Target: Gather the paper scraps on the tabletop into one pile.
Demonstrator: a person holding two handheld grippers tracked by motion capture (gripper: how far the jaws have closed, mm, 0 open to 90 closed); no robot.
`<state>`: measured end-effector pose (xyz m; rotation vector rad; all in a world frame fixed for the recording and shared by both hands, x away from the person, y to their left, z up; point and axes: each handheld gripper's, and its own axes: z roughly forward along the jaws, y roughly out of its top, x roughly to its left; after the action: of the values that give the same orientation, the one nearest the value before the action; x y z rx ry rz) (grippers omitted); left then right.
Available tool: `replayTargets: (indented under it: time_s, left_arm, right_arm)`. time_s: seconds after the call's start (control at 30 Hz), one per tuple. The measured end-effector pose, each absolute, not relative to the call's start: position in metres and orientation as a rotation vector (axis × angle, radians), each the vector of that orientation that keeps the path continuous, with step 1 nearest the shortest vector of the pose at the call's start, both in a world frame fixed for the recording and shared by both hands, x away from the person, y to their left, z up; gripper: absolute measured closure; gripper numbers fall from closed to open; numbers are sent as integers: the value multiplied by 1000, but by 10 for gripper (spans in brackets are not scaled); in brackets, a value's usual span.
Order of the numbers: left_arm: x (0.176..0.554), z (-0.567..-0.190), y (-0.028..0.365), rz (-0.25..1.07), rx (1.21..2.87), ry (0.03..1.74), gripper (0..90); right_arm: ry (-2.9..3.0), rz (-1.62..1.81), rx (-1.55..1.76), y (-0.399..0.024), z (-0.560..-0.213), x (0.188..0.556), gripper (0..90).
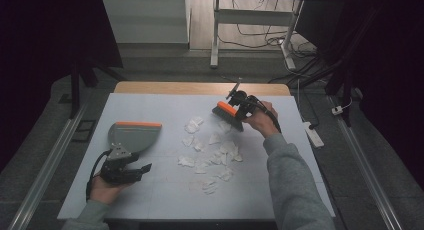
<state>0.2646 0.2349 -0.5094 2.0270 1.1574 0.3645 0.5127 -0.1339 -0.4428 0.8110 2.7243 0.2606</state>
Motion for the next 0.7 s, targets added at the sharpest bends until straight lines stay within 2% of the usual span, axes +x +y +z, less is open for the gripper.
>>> replayTargets:
  time_s: [0.23, 0.5, 0.7]
  left_arm:
    - [263, -508, 233, 369, 2029, 1151, 364]
    - [263, -508, 233, 373, 2029, 1149, 364]
    - [263, -507, 232, 377, 2031, 1148, 364]
  right_arm:
    - [2814, 262, 680, -120, -442, 489, 702]
    - [2921, 327, 524, -118, -440, 446, 702]
    - [2832, 467, 566, -128, -420, 443, 701]
